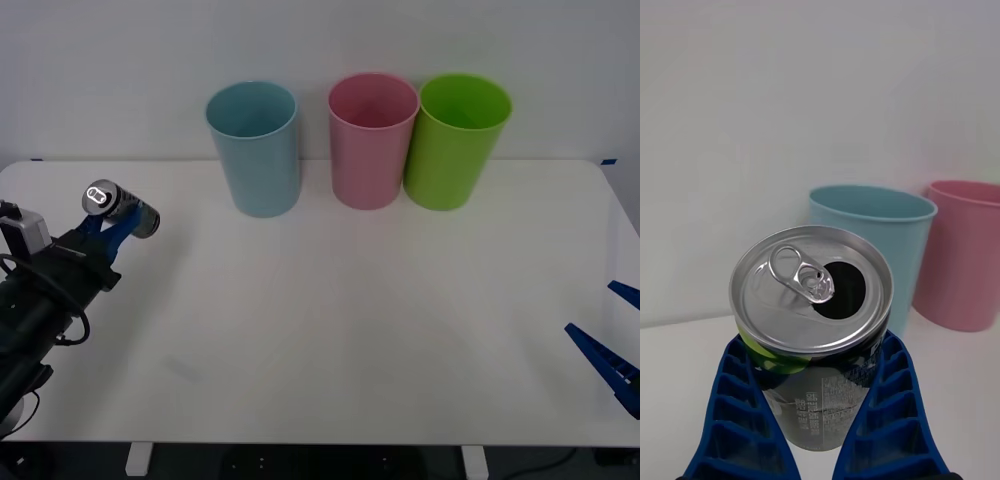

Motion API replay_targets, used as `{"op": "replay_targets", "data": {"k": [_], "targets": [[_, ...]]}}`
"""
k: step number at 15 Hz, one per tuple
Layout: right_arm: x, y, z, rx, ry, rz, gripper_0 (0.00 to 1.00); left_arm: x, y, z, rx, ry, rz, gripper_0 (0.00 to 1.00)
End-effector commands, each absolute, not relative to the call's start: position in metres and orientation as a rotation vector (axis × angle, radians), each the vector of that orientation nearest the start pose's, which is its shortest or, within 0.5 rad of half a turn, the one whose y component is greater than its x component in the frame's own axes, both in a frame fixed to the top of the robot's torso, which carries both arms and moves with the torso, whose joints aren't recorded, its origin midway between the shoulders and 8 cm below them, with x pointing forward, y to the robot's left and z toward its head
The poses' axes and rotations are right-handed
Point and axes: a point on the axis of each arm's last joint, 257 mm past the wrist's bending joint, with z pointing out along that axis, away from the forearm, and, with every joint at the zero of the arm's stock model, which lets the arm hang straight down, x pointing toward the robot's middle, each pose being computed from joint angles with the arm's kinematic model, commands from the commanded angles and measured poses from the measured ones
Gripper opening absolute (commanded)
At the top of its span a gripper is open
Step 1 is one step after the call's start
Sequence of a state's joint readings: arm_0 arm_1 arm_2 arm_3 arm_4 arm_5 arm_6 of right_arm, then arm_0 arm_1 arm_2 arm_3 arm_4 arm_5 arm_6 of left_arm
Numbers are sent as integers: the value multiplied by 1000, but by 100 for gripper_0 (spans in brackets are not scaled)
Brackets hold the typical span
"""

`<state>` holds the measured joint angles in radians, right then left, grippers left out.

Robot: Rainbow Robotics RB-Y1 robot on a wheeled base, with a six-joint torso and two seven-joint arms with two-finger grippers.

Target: Grasp the object on the table and drop it into the matching bin: aluminum can to the light blue bin, PET bottle to the pink bin.

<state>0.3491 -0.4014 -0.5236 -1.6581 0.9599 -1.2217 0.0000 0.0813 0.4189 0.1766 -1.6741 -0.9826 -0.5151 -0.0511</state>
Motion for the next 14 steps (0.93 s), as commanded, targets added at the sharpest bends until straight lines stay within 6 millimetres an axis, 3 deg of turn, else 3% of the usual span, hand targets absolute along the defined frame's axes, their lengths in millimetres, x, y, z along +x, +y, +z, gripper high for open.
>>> {"op": "replay_targets", "data": {"k": [1, 7, 11, 14], "targets": [[342, -330, -169, -465, 1441, 567, 100, 502, 284, -107, 214, 1372, -416, 0], [342, -330, -169, -465, 1441, 567, 100, 529, 257, -48, 228, 1308, -506, 0], [342, -330, -169, -465, 1441, 567, 100, 547, 238, -20, 241, 1297, -549, 0], [342, -330, -169, -465, 1441, 567, 100, 572, 223, -7, 267, 1297, -545, 0]]}}
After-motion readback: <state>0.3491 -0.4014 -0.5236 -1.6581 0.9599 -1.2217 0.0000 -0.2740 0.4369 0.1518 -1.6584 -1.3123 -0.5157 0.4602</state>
